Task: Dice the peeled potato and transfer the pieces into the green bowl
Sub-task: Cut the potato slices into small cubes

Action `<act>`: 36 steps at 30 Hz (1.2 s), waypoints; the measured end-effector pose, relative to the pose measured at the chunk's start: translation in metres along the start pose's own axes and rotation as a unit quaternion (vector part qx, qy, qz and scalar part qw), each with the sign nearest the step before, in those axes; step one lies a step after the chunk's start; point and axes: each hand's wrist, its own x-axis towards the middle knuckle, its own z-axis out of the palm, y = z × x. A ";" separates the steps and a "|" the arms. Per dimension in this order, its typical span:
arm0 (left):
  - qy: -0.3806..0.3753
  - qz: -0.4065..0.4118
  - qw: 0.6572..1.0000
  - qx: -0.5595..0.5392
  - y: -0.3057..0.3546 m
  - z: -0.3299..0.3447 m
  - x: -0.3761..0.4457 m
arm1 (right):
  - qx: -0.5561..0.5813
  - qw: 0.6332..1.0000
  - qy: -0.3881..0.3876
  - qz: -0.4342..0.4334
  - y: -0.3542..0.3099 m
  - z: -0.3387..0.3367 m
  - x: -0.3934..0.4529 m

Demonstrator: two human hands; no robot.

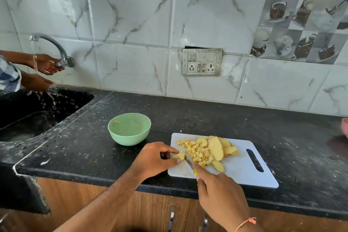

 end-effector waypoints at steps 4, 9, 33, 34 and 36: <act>-0.002 -0.004 1.000 -0.004 0.001 0.001 0.001 | -0.007 1.000 0.020 0.017 0.008 0.000 0.003; -0.013 -0.010 1.000 0.001 0.001 0.000 0.002 | -0.009 1.000 0.023 0.013 0.008 -0.004 0.010; -0.011 -0.006 1.000 0.008 0.002 0.001 0.003 | 0.033 0.999 0.015 0.002 0.009 -0.003 0.011; -0.010 -0.007 1.000 0.005 0.002 0.001 0.003 | 0.033 0.999 0.017 0.004 0.008 -0.004 0.011; -0.007 -0.006 1.000 0.004 0.003 0.001 0.002 | 0.029 0.999 0.021 0.007 0.005 -0.003 0.010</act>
